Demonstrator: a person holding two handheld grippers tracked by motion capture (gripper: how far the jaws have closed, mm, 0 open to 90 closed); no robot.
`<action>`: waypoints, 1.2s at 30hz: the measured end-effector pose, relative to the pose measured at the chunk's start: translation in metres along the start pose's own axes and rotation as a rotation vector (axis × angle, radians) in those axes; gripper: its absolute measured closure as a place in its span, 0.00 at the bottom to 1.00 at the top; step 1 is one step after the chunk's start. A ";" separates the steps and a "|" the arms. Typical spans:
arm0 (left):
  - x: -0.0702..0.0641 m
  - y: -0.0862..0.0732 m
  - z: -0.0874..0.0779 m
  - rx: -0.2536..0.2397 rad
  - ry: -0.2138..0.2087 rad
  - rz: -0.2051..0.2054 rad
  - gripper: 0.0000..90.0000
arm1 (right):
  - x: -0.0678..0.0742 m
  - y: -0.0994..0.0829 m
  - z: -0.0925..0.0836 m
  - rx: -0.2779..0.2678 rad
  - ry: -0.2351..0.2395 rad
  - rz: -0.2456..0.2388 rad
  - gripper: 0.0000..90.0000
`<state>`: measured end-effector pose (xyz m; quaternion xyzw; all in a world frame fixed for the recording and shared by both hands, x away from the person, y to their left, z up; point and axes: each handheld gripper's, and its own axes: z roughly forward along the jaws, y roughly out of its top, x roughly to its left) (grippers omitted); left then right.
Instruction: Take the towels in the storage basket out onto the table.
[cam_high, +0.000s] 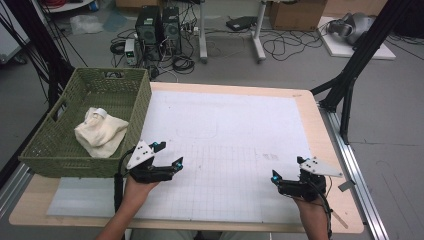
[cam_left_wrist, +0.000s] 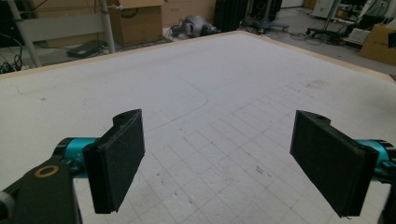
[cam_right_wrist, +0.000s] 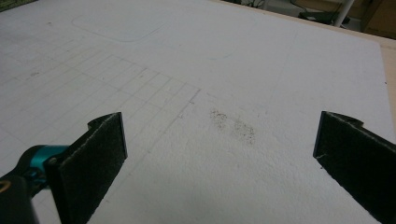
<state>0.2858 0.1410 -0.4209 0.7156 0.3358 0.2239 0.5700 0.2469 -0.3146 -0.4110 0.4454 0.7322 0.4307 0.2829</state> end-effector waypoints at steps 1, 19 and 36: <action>0.000 0.000 0.000 0.000 0.001 0.000 0.20 | 0.000 0.000 0.000 -0.002 0.000 -0.003 0.02; -0.003 0.007 0.002 -0.006 -0.009 0.006 0.20 | -0.001 0.001 0.009 0.036 0.045 -0.041 0.05; 0.004 0.048 -0.014 -0.031 -0.016 -0.012 0.20 | 0.005 0.006 0.007 0.034 0.081 -0.062 0.06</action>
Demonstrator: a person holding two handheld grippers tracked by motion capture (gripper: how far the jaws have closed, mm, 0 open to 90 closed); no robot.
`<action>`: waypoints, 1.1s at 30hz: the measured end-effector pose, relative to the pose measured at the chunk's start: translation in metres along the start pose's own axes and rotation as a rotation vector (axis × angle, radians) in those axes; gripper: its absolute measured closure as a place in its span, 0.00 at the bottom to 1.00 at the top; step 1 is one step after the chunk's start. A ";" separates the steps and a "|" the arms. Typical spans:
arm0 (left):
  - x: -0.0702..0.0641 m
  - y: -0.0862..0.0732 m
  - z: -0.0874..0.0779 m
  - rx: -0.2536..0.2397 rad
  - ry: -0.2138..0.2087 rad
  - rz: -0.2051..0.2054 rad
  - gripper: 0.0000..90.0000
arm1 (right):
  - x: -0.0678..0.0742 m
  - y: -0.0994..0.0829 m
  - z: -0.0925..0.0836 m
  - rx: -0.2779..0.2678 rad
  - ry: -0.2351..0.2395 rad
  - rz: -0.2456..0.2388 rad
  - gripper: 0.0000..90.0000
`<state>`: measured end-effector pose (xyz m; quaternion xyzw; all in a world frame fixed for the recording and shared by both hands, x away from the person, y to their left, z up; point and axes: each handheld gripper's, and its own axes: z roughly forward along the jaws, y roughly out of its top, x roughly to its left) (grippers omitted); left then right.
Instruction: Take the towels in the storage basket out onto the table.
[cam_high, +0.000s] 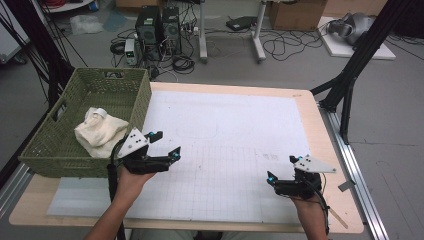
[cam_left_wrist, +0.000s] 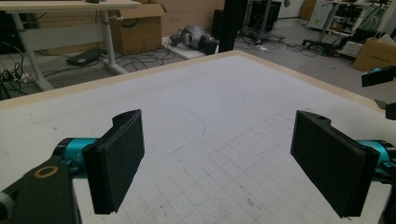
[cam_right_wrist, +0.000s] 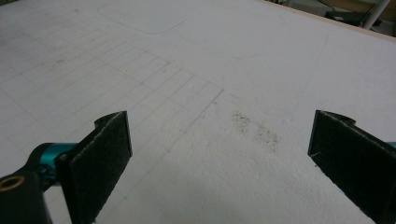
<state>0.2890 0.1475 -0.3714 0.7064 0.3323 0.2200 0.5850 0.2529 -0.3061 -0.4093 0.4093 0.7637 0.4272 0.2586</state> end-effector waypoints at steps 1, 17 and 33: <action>0.001 0.003 -0.001 -0.005 0.001 -0.003 0.20 | 0.000 0.000 0.000 0.002 0.001 0.004 0.06; 0.062 0.067 -0.041 -0.055 0.061 0.003 0.19 | 0.003 0.000 0.005 0.040 0.030 0.012 0.04; 0.160 0.057 -0.073 0.070 0.263 -0.051 0.19 | 0.003 0.002 0.004 0.006 -0.007 0.023 0.02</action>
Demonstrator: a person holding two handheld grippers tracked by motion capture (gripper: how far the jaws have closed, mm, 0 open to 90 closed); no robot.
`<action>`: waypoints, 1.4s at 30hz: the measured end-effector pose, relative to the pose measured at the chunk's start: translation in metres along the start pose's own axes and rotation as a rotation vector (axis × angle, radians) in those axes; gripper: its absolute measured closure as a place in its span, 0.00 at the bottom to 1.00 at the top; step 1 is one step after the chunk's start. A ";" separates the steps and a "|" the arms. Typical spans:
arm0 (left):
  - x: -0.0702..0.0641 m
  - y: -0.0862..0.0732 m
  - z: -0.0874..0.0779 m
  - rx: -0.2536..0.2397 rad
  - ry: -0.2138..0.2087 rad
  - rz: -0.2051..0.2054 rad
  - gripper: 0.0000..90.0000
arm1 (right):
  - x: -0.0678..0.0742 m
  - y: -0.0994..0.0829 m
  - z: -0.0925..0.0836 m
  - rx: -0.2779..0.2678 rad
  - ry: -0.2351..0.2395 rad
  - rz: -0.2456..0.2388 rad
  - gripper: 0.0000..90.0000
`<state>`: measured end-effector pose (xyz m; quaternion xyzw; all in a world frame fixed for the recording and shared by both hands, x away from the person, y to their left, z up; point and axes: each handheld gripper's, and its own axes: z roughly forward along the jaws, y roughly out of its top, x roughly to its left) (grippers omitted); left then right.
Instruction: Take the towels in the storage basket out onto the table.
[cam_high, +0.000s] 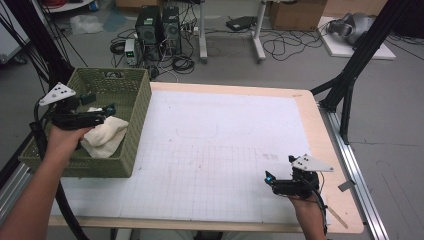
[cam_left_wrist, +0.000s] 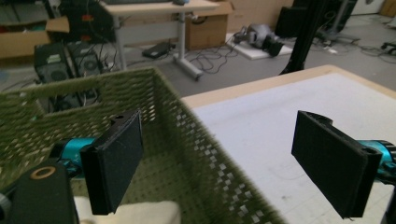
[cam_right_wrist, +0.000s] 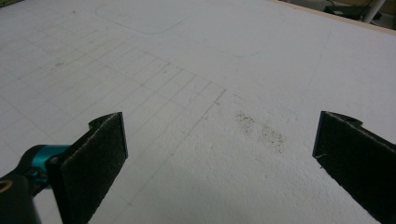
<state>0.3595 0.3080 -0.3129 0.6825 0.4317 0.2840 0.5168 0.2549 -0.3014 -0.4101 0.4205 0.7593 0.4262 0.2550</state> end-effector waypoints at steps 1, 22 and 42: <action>0.003 -0.001 0.001 0.011 0.009 -0.005 0.19 | 0.000 0.000 0.000 -0.002 -0.005 0.008 0.03; 0.058 -0.046 0.023 0.407 0.220 -0.065 0.23 | 0.002 -0.002 0.003 0.009 0.042 -0.021 0.03; 0.056 -0.074 0.062 0.835 0.174 -0.004 0.35 | 0.002 -0.005 0.002 0.031 0.038 -0.012 0.03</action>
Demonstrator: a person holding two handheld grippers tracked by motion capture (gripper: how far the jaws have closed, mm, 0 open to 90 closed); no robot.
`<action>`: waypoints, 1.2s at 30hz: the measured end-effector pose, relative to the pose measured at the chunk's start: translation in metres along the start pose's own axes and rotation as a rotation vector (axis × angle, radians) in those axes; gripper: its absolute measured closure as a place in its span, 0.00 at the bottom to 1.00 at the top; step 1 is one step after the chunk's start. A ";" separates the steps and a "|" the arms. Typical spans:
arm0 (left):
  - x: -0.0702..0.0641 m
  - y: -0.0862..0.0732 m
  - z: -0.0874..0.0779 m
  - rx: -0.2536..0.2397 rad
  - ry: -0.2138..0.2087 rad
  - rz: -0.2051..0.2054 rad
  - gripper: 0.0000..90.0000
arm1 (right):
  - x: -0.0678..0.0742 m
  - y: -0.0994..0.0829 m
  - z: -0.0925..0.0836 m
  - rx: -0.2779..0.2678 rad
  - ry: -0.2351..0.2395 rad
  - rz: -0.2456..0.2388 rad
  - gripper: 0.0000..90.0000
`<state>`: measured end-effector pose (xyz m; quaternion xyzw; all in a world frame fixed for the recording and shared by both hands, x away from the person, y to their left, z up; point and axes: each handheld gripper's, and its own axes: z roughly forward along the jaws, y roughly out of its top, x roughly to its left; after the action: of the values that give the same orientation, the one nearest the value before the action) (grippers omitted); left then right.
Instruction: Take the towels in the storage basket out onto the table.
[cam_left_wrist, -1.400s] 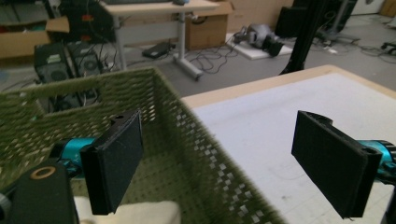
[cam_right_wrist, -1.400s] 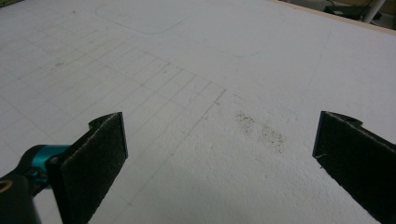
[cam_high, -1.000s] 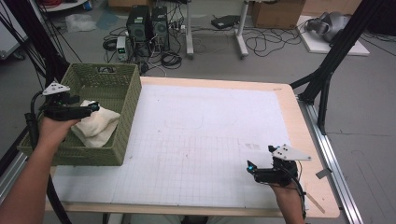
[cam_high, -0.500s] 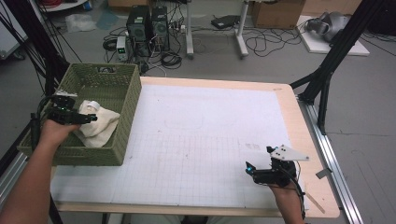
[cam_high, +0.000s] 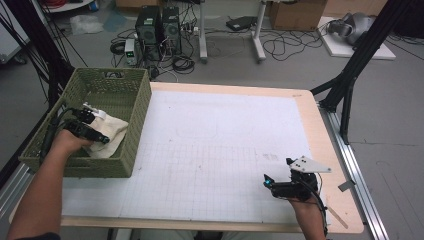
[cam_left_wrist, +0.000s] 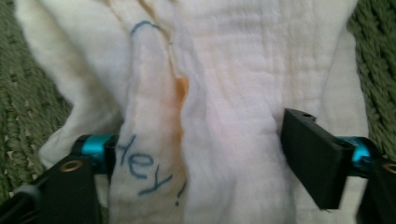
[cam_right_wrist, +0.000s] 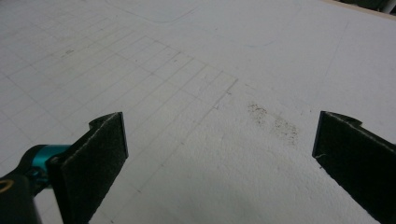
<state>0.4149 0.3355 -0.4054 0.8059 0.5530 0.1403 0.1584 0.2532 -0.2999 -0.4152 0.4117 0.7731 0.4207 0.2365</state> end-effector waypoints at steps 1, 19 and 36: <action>-0.001 0.000 0.000 0.005 -0.001 0.009 0.39 | 0.000 0.000 0.000 0.000 -0.002 -0.001 0.03; 0.009 -0.006 -0.045 -0.395 -0.035 -0.071 0.82 | -0.005 -0.001 -0.005 -0.004 -0.034 0.042 0.03; 0.001 -0.013 -0.125 -0.939 -0.008 -0.132 0.82 | -0.004 0.001 -0.006 -0.015 -0.036 0.042 0.05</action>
<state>0.3539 0.3531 -0.2972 0.6109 0.4791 0.3615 0.5163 0.2516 -0.3060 -0.4105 0.4336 0.7567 0.4237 0.2446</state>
